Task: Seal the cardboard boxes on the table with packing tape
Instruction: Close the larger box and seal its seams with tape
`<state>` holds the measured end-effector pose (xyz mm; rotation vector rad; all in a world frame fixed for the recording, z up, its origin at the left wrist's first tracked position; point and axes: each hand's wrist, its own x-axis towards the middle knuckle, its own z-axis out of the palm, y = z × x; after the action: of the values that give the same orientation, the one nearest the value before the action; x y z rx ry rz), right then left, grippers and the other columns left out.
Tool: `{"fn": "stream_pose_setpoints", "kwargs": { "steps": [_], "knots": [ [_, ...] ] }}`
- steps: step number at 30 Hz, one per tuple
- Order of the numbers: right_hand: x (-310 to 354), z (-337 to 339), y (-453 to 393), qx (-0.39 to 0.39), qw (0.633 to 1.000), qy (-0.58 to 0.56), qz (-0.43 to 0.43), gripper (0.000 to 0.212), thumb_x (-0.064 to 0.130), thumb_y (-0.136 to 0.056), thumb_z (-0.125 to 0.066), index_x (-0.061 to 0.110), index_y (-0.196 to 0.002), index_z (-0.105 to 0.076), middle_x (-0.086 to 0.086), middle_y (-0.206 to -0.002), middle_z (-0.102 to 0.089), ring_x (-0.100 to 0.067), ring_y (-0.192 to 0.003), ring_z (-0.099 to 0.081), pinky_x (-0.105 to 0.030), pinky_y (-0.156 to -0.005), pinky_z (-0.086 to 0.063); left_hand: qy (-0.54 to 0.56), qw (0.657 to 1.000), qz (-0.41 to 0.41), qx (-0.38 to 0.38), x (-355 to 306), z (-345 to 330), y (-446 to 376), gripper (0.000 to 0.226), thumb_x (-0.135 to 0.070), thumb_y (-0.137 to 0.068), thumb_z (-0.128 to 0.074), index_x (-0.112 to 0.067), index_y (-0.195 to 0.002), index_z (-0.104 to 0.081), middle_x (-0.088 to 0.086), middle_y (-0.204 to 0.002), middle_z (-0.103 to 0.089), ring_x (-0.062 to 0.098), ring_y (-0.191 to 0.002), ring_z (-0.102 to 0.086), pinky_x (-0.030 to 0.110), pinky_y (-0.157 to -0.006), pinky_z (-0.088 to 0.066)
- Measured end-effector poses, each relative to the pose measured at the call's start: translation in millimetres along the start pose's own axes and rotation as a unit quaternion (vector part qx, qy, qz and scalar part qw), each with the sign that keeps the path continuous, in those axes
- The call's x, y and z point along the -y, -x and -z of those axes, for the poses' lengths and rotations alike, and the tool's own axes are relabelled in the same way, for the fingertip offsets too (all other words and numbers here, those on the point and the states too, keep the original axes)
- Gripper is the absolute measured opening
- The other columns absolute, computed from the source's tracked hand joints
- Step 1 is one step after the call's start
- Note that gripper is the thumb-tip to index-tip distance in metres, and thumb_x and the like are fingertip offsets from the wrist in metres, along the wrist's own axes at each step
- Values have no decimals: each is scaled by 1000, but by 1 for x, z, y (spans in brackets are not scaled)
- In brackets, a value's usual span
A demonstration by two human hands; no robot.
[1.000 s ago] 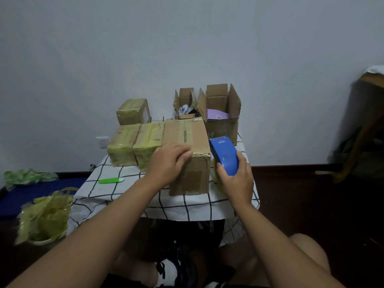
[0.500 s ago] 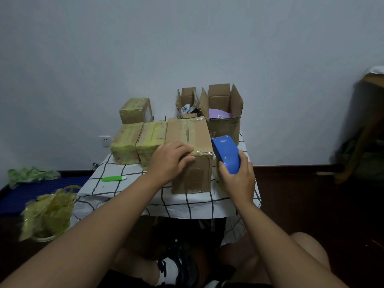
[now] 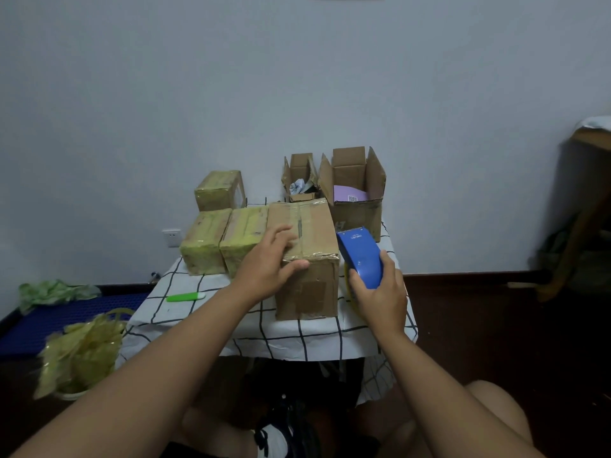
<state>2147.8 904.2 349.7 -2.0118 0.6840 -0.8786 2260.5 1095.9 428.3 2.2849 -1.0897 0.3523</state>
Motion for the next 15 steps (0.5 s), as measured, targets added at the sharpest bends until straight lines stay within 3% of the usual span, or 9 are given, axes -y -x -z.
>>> {"fn": "stream_pose_setpoints", "kwargs": {
  "steps": [3, 5, 9, 15],
  "knots": [
    [0, 0, 0, -5, 1000, -1, -4, 70, 45, -88, -67, 27, -149, -37, 0, -123, -50, -13, -96, -47, -30, -76, -42, 64, 997, 29, -14, 9, 1, 1, 29, -39, -92, -63, -19, -112, -69, -3, -140, -43, 13, -121, -45, 38, -98, -45],
    [0, 0, 0, -6, 1000, 1, -7, 70, 45, -88, -67, 27, -149, -36, 1, -123, -50, -13, -97, -47, -30, -76, -43, 63, 996, 57, -40, 11, -3, 3, 31, -42, -97, -54, -23, -114, -71, -4, -130, -52, 14, -119, -40, 45, -101, -40],
    [-1, -1, 1, -9, 1000, -5, -2, 71, 45, -88, -68, 27, -149, -36, 5, -119, -46, -13, -98, -47, -31, -77, -46, 30, 995, 57, -75, 11, -13, 7, 28, -37, -98, -52, -29, -118, -70, -5, -119, -61, 11, -107, -34, 35, -88, -32],
    [-1, -1, 0, -10, 1000, -1, 2, 70, 44, -89, -68, 26, -149, -36, 8, -111, -39, -13, -96, -47, -30, -75, -44, -12, 998, 12, -57, 21, -12, 16, 34, -39, -95, -59, -31, -127, -64, -7, -129, -59, 15, -108, -40, 33, -84, -36]
  ]
}}
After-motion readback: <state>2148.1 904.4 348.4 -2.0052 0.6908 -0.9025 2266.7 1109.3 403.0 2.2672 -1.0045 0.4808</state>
